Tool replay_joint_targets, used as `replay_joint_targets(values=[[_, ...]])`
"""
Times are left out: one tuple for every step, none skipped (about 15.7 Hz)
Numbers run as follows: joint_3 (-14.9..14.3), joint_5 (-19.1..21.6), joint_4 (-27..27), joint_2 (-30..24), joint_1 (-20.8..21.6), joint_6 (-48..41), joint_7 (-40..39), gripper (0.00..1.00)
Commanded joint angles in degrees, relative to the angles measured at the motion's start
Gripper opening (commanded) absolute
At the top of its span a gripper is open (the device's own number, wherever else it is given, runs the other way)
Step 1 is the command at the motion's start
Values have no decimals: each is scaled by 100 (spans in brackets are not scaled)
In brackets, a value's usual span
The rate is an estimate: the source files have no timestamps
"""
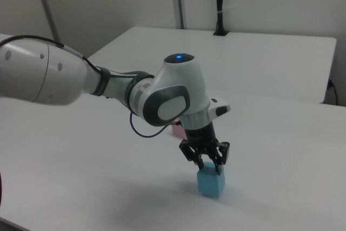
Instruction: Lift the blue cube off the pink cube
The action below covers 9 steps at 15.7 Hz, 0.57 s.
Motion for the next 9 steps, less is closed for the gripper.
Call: replay_joint_targets(values=[[-164, 128, -202, -71, 47, 105, -180, 55], [-182, 128, -202, -79, 47, 61, -154, 90], [-191, 128, -185, -123, 47, -114, -110, 100], [-200, 128, -159, -158, 47, -298, -84, 100], [-200, 128, -132, -228, 65, -491, -5, 100], [-200, 128, -80, -307, 109, -650, 178, 100], [-191, 128, -1, -395, 135, -808, 433, 100], [-156, 120, 156, -491, 153, -1001, 705, 100], [-112, 119, 367, -597, 196, -1264, 951, 100]])
